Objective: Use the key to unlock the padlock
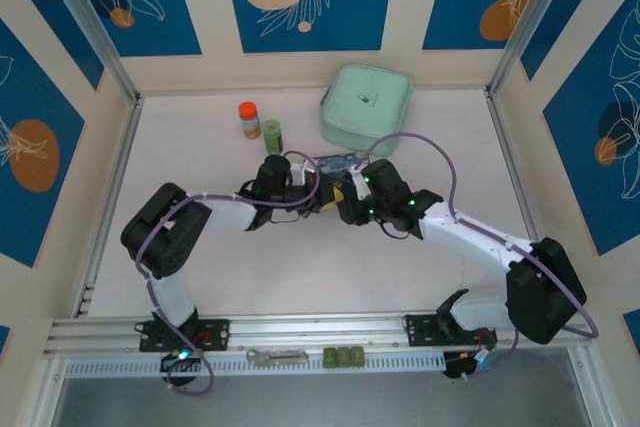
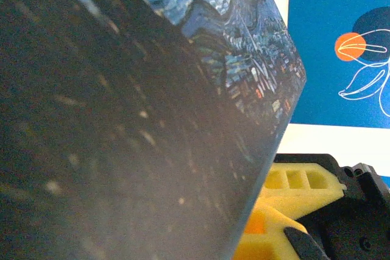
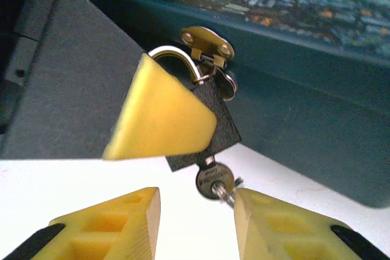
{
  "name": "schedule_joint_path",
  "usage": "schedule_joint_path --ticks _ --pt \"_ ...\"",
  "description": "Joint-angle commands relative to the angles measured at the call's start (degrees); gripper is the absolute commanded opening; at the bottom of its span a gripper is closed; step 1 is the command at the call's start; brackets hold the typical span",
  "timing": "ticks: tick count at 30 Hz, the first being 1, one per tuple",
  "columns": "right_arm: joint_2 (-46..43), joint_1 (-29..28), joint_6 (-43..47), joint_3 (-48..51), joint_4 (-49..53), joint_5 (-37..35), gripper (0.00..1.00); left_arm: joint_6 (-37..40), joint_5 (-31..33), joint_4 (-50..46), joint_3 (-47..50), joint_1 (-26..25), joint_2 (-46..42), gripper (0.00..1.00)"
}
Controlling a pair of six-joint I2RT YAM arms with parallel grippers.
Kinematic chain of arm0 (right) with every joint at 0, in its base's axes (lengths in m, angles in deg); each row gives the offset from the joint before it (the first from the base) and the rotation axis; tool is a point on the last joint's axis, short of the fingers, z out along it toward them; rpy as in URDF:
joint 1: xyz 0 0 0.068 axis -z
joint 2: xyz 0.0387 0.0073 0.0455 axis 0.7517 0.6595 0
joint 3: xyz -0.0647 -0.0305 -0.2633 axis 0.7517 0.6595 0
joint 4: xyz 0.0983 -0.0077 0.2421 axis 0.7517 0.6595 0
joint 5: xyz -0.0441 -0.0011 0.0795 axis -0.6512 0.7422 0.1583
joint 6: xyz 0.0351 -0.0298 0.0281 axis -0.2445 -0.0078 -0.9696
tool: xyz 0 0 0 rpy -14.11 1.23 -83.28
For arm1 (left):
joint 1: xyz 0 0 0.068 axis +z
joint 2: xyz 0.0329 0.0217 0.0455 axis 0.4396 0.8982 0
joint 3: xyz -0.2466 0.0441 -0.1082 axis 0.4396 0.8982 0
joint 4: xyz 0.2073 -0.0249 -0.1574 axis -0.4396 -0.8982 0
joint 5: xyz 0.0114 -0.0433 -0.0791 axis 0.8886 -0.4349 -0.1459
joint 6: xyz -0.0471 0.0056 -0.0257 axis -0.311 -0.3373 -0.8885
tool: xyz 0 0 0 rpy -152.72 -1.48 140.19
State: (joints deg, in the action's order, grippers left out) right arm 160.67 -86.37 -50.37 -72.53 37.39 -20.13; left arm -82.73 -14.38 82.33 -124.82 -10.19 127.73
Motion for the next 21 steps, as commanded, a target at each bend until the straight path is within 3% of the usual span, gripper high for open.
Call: schedule_joint_path --ticks 1,11,21 --pt "1.3 -1.5 5.3 -2.9 1.7 -5.4 0.37 0.9 -2.0 -0.1 -2.0 0.5 -2.5 0.00" --pt "5.5 -5.3 9.3 -5.4 1.3 -10.4 0.37 -0.2 -2.3 0.9 -1.6 0.4 -2.6 0.00" --pt "8.7 -8.3 10.1 -6.7 4.2 -20.4 0.35 -0.8 -2.7 1.0 -2.2 0.6 -2.5 0.00"
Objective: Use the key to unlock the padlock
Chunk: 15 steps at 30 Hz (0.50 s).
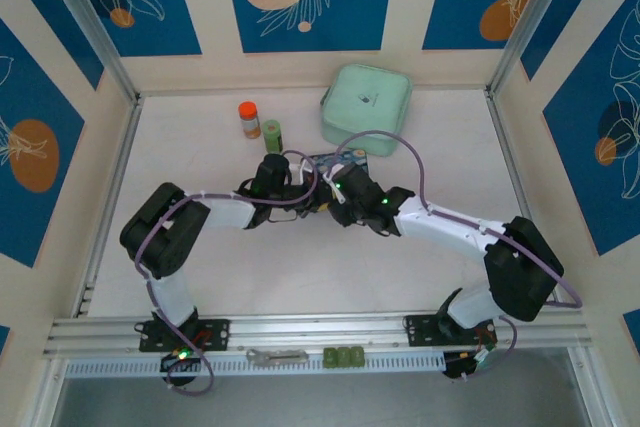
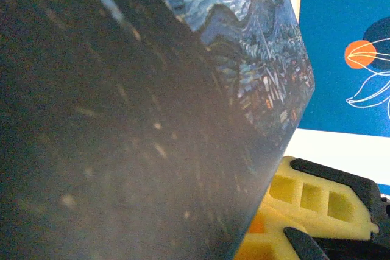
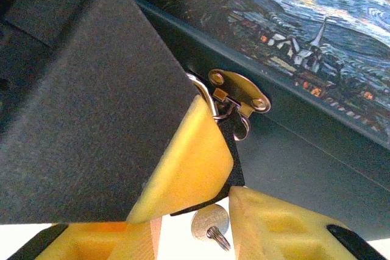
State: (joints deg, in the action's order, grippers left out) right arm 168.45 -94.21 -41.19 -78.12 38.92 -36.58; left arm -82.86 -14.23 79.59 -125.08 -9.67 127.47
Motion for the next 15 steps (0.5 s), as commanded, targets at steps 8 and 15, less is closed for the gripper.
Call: schedule_joint_path --ticks 8,15 --pt "1.7 -0.8 0.9 -2.2 5.2 -7.3 0.34 -1.4 -3.1 4.0 -2.0 0.6 -2.1 0.00" --pt "2.8 -0.8 0.9 -2.4 4.5 -8.2 0.34 -1.8 -3.4 4.1 -2.4 0.7 -1.8 0.00"
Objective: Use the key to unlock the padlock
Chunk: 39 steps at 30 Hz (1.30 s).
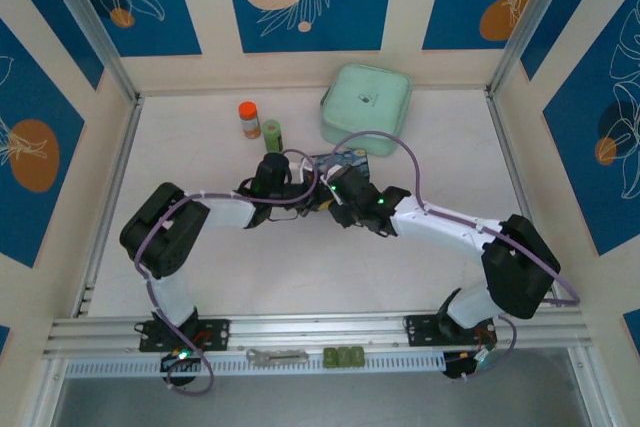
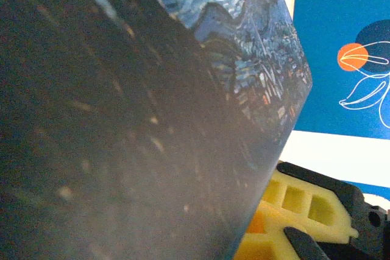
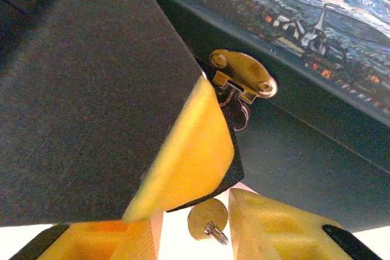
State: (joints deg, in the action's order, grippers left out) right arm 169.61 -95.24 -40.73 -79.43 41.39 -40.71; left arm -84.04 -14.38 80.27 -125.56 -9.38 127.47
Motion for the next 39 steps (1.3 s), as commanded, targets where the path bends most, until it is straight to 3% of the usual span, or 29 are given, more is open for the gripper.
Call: schedule_joint_path --ticks 1,16,24,26,29,35,39 --pt "2.0 0.0 0.5 -1.3 2.1 -5.3 0.34 -0.6 -3.2 3.4 -2.0 0.4 -1.9 0.00" --pt "1.9 -1.2 0.3 -1.3 -2.1 -7.3 0.29 -1.1 -3.0 3.9 -0.6 0.4 -1.8 0.00" --pt "2.5 -1.4 -1.4 -1.7 -4.3 -5.2 0.09 -2.0 -2.9 5.6 0.2 0.3 -1.4 0.00" --pt "2.0 -0.5 -2.1 -1.5 -4.1 -1.3 0.00 -2.1 -2.9 5.8 0.4 0.3 -1.4 0.00" --pt "0.1 1.8 -4.0 -0.2 -4.3 7.3 0.00 -2.1 -2.9 6.3 0.7 0.3 -1.4 0.00" --pt "-2.3 14.8 -12.7 4.3 -9.5 43.5 0.00 -1.5 -2.7 7.2 1.6 0.3 -1.2 0.00" --pt "-0.4 20.5 -17.1 6.2 -14.1 58.5 0.00 -2.2 -2.7 9.0 2.2 0.3 -0.6 0.00"
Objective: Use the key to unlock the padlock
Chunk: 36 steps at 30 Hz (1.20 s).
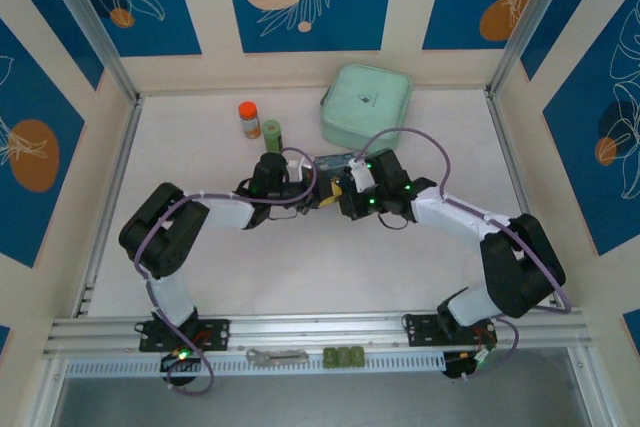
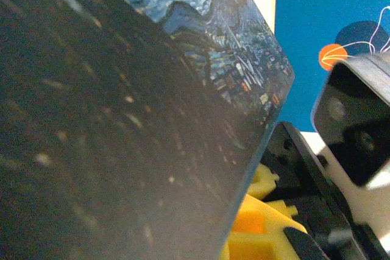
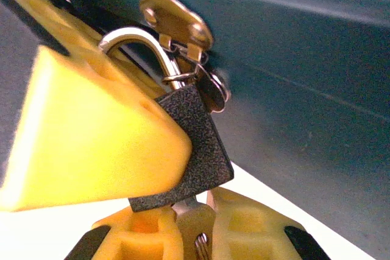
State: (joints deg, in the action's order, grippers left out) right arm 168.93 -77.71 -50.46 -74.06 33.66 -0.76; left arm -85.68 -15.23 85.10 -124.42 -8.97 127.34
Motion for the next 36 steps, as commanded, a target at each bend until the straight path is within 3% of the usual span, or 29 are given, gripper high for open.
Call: schedule_joint_path --ticks 1,8,15,19,22,27,36 --pt "1.0 3.9 -8.1 1.1 -7.1 21.4 0.00 -0.7 -1.8 4.6 1.1 -0.1 -0.4 0.00" --pt "5.7 7.0 -9.7 1.3 -10.4 30.0 0.00 -0.5 -1.8 4.6 1.4 -0.1 -0.9 0.00" --pt "4.3 7.7 -6.0 -0.7 -4.5 25.7 0.02 -0.4 -1.7 4.7 1.7 -0.1 -0.8 0.00" --pt "1.4 7.6 -4.0 -1.6 0.0 20.4 0.34 -0.5 -1.7 4.6 1.2 -0.1 -0.4 0.00" --pt "-1.8 7.3 -2.8 -2.0 3.4 15.9 0.50 -0.6 -1.7 4.6 0.9 0.0 -0.1 0.00" --pt "-5.6 4.4 0.0 -3.7 9.8 6.9 0.54 -0.7 -1.8 4.5 0.1 0.0 0.3 0.00" --pt "-3.9 -7.7 3.8 -7.4 14.6 -20.4 0.51 -0.7 -2.1 3.9 -1.1 0.0 0.6 0.00"
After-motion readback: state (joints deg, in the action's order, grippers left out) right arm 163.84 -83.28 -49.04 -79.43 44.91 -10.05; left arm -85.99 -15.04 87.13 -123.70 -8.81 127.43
